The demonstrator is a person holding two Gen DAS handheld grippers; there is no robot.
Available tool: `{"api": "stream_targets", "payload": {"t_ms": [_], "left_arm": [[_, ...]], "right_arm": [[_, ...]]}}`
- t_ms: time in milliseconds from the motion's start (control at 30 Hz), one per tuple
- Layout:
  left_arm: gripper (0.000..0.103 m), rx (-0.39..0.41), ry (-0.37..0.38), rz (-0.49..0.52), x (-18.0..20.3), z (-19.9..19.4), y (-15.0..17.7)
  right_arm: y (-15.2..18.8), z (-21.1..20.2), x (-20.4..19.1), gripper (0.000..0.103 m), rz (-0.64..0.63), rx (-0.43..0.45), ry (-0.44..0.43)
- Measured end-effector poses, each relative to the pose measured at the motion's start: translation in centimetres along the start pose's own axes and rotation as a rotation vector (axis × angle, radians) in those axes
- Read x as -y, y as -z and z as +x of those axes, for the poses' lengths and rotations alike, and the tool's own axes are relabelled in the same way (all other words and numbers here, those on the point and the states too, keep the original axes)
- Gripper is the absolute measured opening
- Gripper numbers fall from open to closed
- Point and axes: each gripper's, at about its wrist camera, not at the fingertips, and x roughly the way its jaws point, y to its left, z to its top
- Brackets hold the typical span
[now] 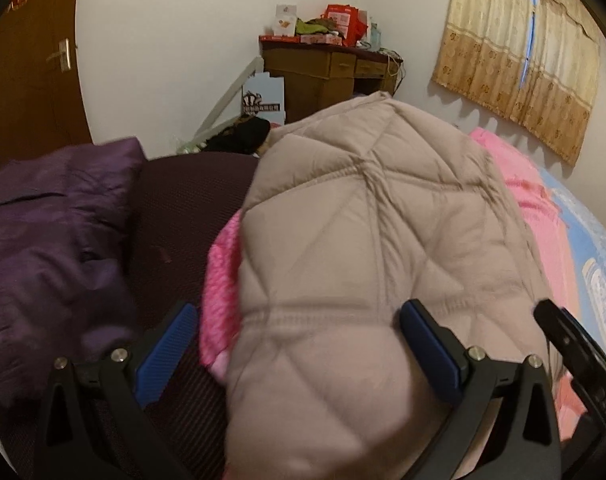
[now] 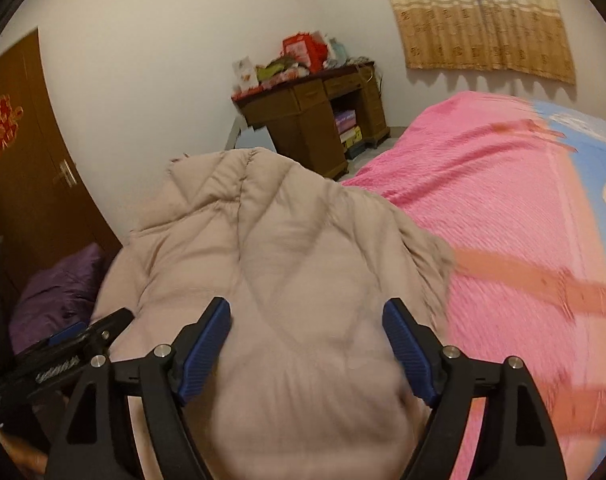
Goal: Fold large clothes
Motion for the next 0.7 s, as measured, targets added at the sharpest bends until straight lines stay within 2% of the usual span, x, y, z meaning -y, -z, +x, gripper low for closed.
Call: {"api": "stream_targets", "payload": {"t_ms": [100,267,433,700], "left_arm": [[0.103,0.034,-0.026,0.03,0.0,-2.4,1.1],[0.103,0.057,-0.03,0.072,-0.2,-5.8,3.7],[0.103,0.104,-0.05,0.133,-0.1,-8.8,5.9],[0.103,0.166,-0.005,0.165,0.6,-13.0,7.6]], "right_arm": [[1.4,-2.3,0.1,0.081,0.031,0.005,0.009],[2.7,-5.6,0.0,0.082,0.072,0.006,0.015],[4.1,-9.6,-0.9,0.085,0.057,0.048,0.045],[6.0,-15.7,-1.6,0.09,0.041,0.148,0.113]]}}
